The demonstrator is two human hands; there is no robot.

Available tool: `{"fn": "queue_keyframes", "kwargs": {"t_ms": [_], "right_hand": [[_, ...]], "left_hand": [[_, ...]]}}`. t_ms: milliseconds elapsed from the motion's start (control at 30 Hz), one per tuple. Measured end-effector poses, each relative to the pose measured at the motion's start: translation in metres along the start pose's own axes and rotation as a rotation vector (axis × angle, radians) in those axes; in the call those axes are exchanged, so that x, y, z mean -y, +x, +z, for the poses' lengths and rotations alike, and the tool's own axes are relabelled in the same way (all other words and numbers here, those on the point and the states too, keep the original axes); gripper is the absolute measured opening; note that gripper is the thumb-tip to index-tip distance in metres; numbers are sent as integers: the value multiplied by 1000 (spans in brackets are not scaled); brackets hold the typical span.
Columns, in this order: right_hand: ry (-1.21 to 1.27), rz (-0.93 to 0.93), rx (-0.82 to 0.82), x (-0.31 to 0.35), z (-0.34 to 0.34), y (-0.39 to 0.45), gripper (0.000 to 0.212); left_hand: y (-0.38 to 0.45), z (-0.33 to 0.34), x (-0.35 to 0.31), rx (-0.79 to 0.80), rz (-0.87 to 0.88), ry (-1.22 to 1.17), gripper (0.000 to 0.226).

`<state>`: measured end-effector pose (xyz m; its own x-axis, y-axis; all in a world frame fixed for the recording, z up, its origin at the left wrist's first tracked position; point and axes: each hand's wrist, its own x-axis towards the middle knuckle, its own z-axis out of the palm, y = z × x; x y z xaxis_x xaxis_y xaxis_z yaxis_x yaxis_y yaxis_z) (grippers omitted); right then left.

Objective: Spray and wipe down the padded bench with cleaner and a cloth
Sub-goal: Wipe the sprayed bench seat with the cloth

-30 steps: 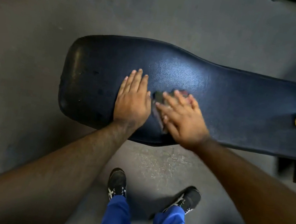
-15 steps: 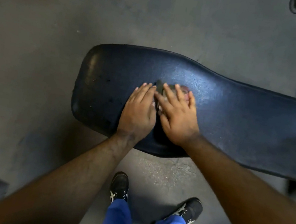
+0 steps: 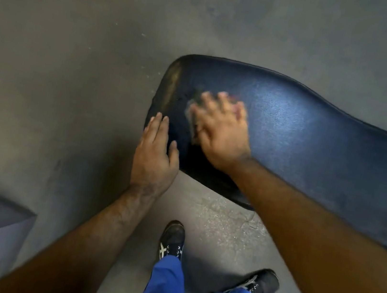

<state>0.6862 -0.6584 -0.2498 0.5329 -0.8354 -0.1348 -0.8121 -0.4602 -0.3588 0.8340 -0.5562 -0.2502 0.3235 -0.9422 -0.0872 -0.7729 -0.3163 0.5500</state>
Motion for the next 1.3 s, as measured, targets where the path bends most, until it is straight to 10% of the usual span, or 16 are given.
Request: {"fn": "queue_keyframes", "kwargs": {"t_ms": [67,167,267,500,633,767,900,1033,1167,1300], "right_hand": [[-48,-157,36,1,-1,18,55],[-45,123,10,9,-5,49,57],[-80,-178,78,31,3,53,55],[-64,-251,76,25,8,4,50],[-54,-23,7,13,6,-30,52],[-98,-280,100,21,16,-64,52],[1,193,-37,-3,8,-82,54],[-50,-99,31,-23,11,-127,51],[-27,495,-120,-57,3,-132,58],[-109,-51,14,-67,10,-185,54]], "left_hand": [[-1,-2,6,1,-14,21,56],[-1,-1,10,23,-18,-12,57],[-2,-4,13,13,17,-75,56],[-6,-8,17,-2,-53,-99,51],[-9,-7,13,16,-48,-69,50],[-9,-7,2,-10,-101,-100,48],[-15,-2,-11,1,3,-74,48],[-16,13,-27,13,128,-9,49],[-19,30,-52,57,265,37,48],[-21,50,-80,82,323,50,47]]}}
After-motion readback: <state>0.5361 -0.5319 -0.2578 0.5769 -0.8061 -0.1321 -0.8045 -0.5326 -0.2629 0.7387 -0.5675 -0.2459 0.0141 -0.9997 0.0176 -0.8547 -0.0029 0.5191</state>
